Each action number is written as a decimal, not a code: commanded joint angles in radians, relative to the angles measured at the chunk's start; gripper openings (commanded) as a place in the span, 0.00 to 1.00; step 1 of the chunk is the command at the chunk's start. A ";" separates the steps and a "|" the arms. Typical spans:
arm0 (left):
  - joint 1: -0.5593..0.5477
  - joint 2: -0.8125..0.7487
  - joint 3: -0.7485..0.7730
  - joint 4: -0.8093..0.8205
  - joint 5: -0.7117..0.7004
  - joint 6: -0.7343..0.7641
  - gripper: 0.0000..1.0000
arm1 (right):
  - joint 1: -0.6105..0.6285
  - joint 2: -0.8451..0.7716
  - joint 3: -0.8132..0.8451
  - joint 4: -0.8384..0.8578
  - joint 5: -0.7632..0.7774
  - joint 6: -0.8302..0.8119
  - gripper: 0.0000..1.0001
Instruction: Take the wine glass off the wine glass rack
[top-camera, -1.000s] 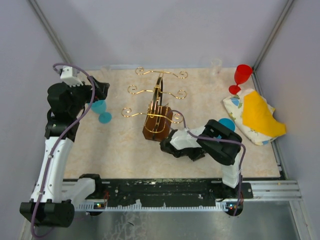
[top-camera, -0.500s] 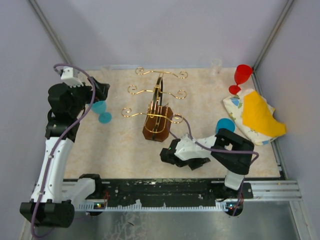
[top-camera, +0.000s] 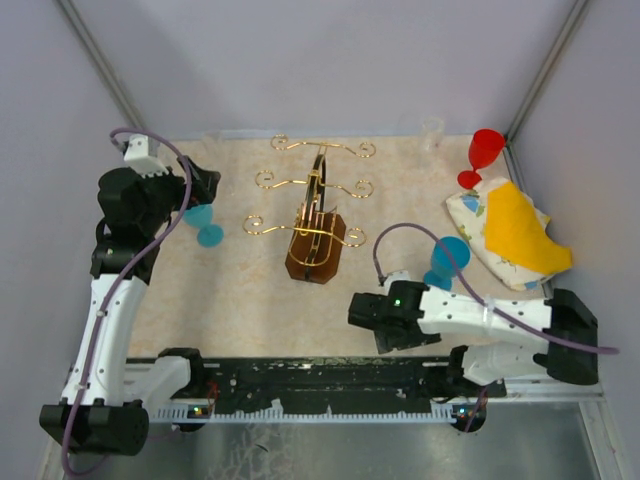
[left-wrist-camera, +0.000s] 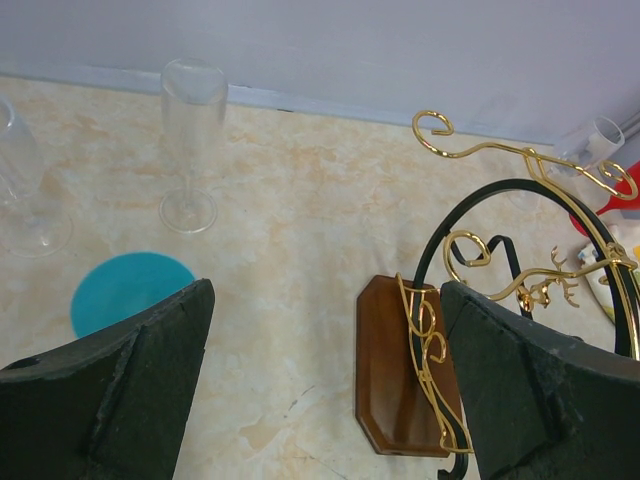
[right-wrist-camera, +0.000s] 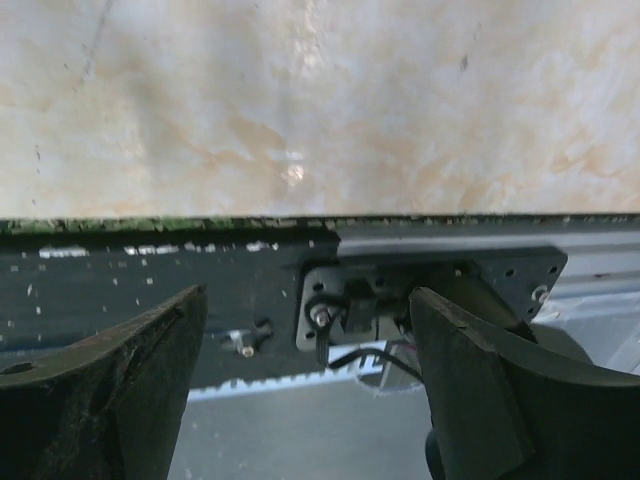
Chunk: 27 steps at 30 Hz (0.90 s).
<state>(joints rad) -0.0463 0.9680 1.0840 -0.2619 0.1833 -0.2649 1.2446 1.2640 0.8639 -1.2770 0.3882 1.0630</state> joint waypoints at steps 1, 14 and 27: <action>-0.006 -0.009 0.028 -0.013 -0.003 0.000 1.00 | 0.011 -0.139 0.010 -0.155 -0.046 0.152 0.83; -0.005 0.011 0.130 -0.242 -0.112 0.000 1.00 | -0.147 -0.195 0.606 -0.082 0.277 -0.064 0.89; -0.004 0.087 0.229 -0.346 -0.117 0.014 1.00 | -0.946 0.070 0.877 0.251 -0.290 -0.620 0.99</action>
<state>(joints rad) -0.0463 1.0435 1.2667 -0.5686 0.0772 -0.2607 0.4297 1.2522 1.7081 -1.1530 0.3016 0.5835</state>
